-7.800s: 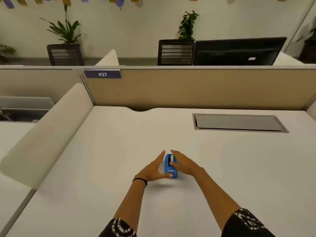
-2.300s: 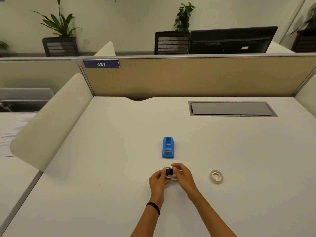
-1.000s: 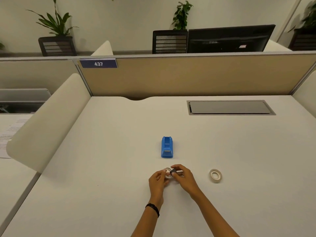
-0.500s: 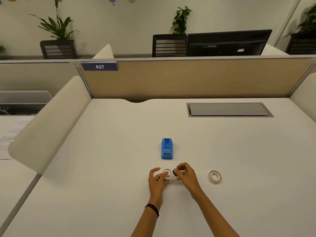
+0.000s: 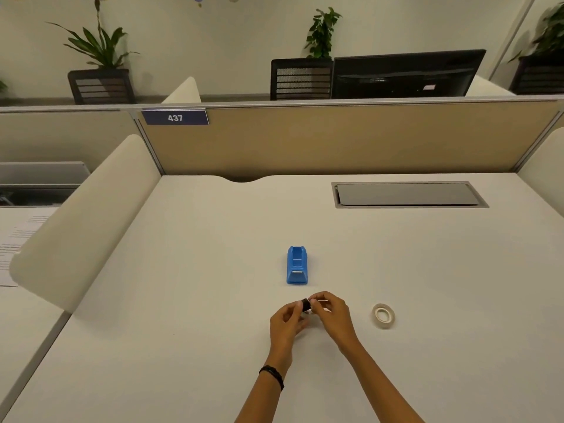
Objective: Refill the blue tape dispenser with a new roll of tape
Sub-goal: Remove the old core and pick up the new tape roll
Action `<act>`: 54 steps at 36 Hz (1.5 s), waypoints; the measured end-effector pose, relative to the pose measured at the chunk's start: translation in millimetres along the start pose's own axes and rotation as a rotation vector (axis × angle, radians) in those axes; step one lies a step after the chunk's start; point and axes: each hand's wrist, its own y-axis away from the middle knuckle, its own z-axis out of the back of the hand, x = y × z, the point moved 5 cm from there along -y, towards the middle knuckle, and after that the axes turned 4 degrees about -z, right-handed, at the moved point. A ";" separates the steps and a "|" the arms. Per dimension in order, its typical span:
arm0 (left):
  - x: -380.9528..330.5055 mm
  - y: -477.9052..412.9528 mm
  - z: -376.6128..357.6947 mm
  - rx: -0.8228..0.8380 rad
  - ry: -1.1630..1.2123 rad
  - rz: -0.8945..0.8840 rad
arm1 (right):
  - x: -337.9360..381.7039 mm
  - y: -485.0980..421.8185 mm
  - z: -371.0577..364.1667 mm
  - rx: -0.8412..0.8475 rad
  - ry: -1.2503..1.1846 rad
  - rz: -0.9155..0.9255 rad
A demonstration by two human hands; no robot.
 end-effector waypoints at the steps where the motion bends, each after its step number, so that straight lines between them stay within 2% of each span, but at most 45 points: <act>1: 1.1 -0.7 0.2 -0.001 0.003 0.007 | -0.3 -0.5 1.8 -0.022 0.005 0.017; 4: 4.8 -3.5 1.1 -0.008 0.019 0.036 | -2.2 -3.4 4.7 -0.016 0.033 0.032; 9: 8.5 -5.9 -2.7 0.039 0.018 0.059 | -16.0 -10.1 1.3 0.125 0.067 -0.095; 12: 10.1 -5.8 -6.1 0.070 0.010 0.062 | -16.3 -12.5 1.0 0.135 0.065 -0.121; 17: 9.4 -8.1 -4.6 0.054 0.015 0.046 | -17.2 -24.0 11.0 0.095 -0.028 -0.183; 23: 11.1 -16.0 5.9 -0.006 0.037 0.073 | -10.4 -62.0 57.7 -0.102 -0.218 -0.171; 29: 15.9 -21.5 12.2 -0.040 0.029 0.068 | -5.0 -104.9 104.9 -0.250 -0.257 -0.172; 42: 21.1 -24.3 9.4 -0.029 0.022 0.080 | -13.5 -150.6 126.4 -0.264 -0.154 -0.269; 49: 19.4 -23.2 6.8 -0.014 0.010 0.090 | -19.9 -130.1 134.9 -0.276 -0.115 -0.256; 54: 17.9 -20.1 6.1 -0.004 0.008 0.096 | -27.4 -98.2 140.4 -0.208 -0.036 -0.231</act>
